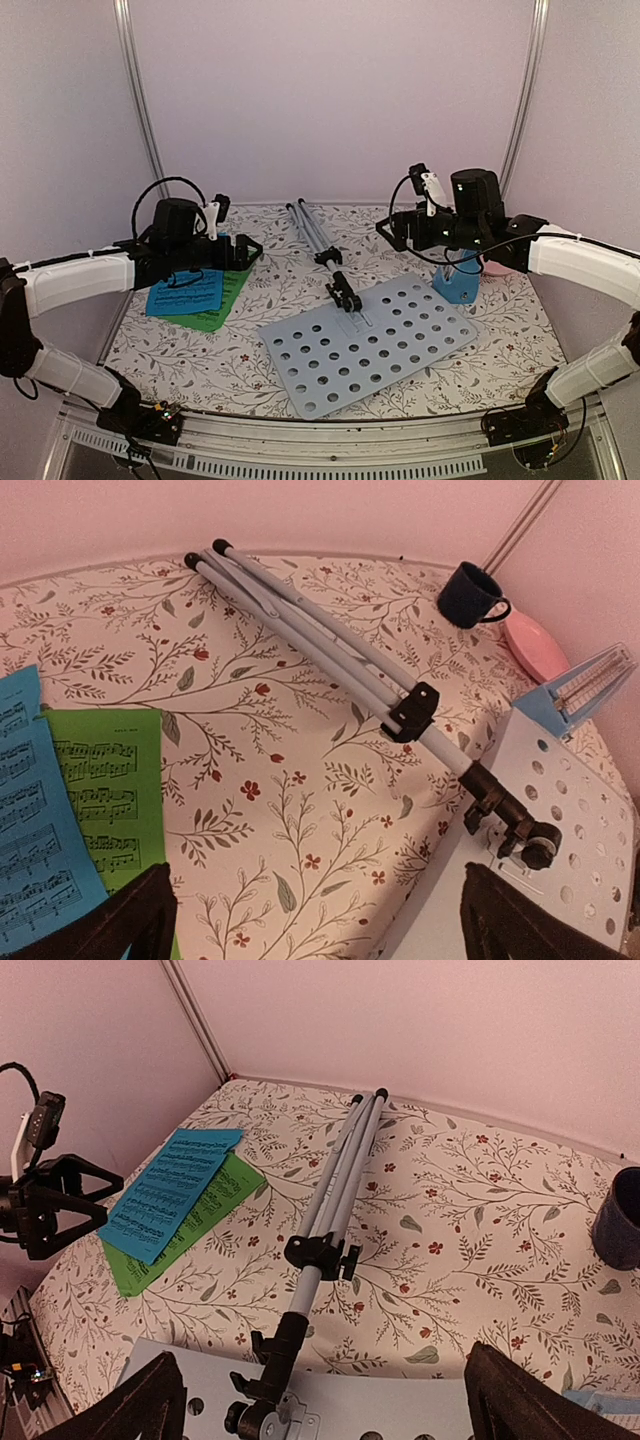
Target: Set up the instrument practice props
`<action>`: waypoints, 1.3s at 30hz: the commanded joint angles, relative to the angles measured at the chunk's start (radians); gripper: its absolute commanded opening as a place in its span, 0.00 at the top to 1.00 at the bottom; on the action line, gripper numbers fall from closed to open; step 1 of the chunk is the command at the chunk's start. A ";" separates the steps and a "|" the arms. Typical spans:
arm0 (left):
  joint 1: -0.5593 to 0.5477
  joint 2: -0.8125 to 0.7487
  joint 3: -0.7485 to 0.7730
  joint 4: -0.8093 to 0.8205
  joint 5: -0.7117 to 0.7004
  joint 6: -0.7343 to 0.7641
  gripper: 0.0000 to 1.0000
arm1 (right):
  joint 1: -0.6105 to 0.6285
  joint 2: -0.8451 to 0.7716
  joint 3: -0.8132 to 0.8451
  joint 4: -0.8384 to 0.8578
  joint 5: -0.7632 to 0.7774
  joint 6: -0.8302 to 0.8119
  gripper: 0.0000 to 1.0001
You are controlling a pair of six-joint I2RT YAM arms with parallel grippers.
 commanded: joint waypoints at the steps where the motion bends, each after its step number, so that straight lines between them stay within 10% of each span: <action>1: -0.020 -0.049 -0.017 0.095 -0.014 0.070 0.00 | 0.009 -0.049 -0.018 0.047 0.040 0.007 0.01; 12: -0.033 -0.226 -0.178 0.456 0.006 0.459 0.01 | 0.009 -0.268 -0.156 0.200 0.092 0.042 0.01; 29: -0.181 0.008 -0.173 0.441 0.150 1.143 0.01 | 0.009 -0.359 -0.251 0.251 0.039 0.068 0.01; 39: -0.315 0.087 -0.063 0.347 0.186 1.251 0.01 | 0.009 -0.394 -0.271 0.233 0.039 0.067 0.01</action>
